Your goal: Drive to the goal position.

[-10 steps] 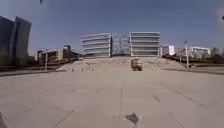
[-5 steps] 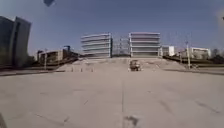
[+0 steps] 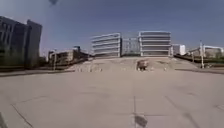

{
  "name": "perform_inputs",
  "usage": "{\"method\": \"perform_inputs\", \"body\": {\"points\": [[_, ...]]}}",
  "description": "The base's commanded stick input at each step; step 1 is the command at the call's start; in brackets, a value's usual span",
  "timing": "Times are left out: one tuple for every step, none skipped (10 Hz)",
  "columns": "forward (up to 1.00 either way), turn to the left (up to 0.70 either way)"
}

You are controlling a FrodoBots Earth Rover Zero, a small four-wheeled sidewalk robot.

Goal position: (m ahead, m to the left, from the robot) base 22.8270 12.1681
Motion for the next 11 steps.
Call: {"method": "perform_inputs", "body": {"points": [[0.70,0.00],[0.70,0.00],[0.70,0.00],[0.70,0.00],[0.70,0.00],[0.70,0.00],[0.70,0.00],[0.70,0.00],[0.70,0.00],[0.70,0.00],[0.70,0.00]]}}
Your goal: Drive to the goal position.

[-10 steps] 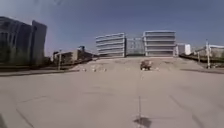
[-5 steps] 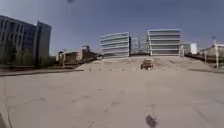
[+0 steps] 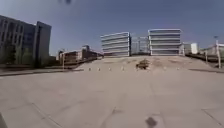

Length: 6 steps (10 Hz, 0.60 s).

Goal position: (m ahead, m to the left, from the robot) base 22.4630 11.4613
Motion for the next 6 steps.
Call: {"method": "perform_inputs", "body": {"points": [[0.70,0.00],[0.70,0.00],[0.70,0.00],[0.70,0.00],[0.70,0.00],[0.70,0.00]]}}
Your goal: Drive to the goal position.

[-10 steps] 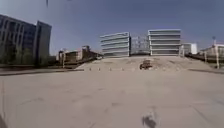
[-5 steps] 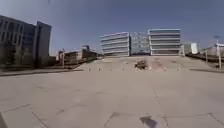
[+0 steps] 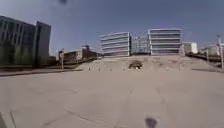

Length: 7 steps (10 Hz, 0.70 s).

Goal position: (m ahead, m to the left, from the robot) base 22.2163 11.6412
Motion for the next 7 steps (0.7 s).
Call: {"method": "perform_inputs", "body": {"points": [[0.70,0.00],[0.70,0.00],[0.70,0.00],[0.70,0.00],[0.70,0.00],[0.70,0.00],[0.70,0.00]]}}
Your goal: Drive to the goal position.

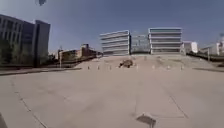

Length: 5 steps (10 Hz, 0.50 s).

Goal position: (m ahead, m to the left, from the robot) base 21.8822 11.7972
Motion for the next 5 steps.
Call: {"method": "perform_inputs", "body": {"points": [[0.70,0.00],[0.70,0.00],[0.70,0.00],[0.70,0.00],[0.70,0.00]]}}
